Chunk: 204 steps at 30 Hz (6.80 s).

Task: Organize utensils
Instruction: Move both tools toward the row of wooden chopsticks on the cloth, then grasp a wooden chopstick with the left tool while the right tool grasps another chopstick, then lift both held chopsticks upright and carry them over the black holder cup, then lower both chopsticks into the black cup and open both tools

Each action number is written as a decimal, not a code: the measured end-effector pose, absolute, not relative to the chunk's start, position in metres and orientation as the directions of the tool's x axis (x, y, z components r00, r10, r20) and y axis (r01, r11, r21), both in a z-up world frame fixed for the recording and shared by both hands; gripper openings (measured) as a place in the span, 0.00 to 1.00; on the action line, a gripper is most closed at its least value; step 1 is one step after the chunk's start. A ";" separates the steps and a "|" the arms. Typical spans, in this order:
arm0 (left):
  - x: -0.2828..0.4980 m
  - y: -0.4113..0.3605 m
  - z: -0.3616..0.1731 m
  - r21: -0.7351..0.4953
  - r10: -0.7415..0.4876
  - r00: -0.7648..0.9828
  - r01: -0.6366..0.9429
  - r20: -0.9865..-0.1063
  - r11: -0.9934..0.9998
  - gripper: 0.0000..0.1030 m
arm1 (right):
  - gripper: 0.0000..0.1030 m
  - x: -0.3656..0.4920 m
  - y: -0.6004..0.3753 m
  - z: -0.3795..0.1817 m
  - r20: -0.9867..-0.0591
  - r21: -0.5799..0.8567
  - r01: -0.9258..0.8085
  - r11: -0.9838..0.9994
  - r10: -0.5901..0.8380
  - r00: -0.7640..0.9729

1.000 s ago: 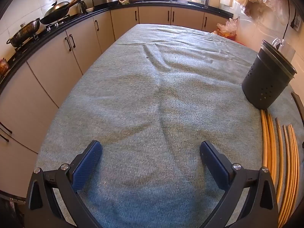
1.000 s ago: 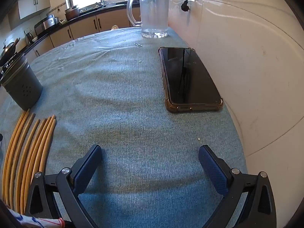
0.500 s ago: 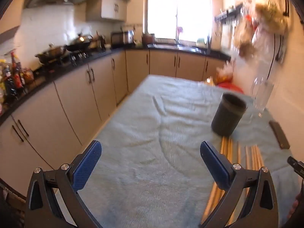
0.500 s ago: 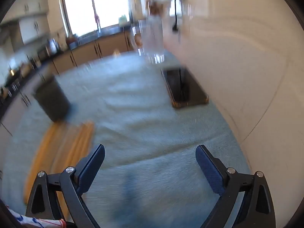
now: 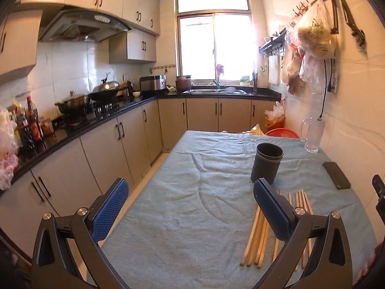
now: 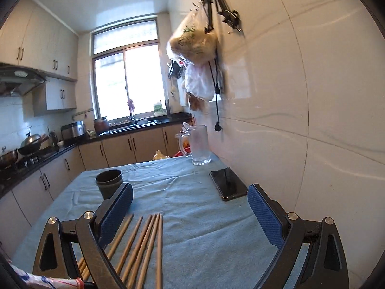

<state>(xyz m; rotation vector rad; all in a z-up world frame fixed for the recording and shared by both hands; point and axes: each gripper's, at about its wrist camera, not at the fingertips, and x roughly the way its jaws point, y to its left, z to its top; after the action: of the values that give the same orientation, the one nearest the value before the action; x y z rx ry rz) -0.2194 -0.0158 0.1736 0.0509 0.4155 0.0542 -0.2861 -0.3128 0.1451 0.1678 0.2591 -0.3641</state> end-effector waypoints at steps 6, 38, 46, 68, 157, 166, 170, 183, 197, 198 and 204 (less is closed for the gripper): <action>-0.211 -0.026 0.170 0.099 0.092 0.892 -0.053 -0.442 0.994 1.00 | 0.96 -0.291 -0.310 0.151 -0.290 0.088 0.366 0.927 -0.327 0.899; -0.124 -0.086 0.111 0.231 0.225 0.717 -0.092 -0.660 0.969 1.00 | 0.99 -0.219 -0.348 0.088 -0.490 0.076 0.154 0.985 -0.098 0.866; -0.105 -0.068 0.104 0.101 0.026 0.704 0.065 -0.710 0.993 1.00 | 0.99 -0.231 -0.342 0.087 -0.528 0.069 0.191 0.979 -0.126 0.840; -0.011 -0.112 0.013 -0.175 -0.375 0.357 0.483 -0.855 0.858 0.22 | 0.79 -0.199 -0.326 0.066 -0.719 0.156 0.187 0.970 -0.018 0.694; -0.178 -0.064 0.200 -0.175 -0.480 0.728 0.457 -0.490 0.872 0.05 | 0.07 -0.232 -0.300 0.200 -0.438 0.269 -0.178 0.947 0.285 0.853; -0.138 -0.077 0.225 -0.163 -0.481 0.746 0.462 -0.460 0.872 0.05 | 0.07 -0.200 -0.298 0.228 -0.403 0.241 -0.200 0.950 0.285 0.870; -0.109 -0.078 0.239 -0.190 -0.483 0.755 0.448 -0.443 0.874 0.05 | 0.07 -0.175 -0.298 0.246 -0.375 0.231 -0.194 0.953 0.272 0.886; -0.001 -0.103 0.284 -0.231 -0.453 0.807 0.392 -0.378 0.891 0.05 | 0.07 -0.064 -0.294 0.297 -0.300 0.266 -0.125 0.956 0.206 0.931; 0.076 -0.133 0.203 -0.240 -0.418 0.723 0.343 -0.550 0.908 0.05 | 0.07 0.026 -0.295 0.197 -0.513 0.316 -0.050 0.947 0.215 0.831; 0.077 -0.132 0.202 -0.242 -0.420 0.721 0.343 -0.552 0.907 0.05 | 0.07 0.028 -0.296 0.192 -0.520 0.316 -0.049 0.947 0.217 0.826; 0.074 -0.134 0.204 -0.218 -0.405 0.733 0.343 -0.546 0.914 0.08 | 0.07 0.039 -0.298 0.180 -0.542 0.320 -0.042 0.946 0.219 0.811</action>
<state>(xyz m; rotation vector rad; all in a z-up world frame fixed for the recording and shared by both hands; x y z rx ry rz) 0.0735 -0.1339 0.2041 -0.1045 0.6247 -0.4121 0.0390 -0.2982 0.1795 0.3027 0.6110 0.1418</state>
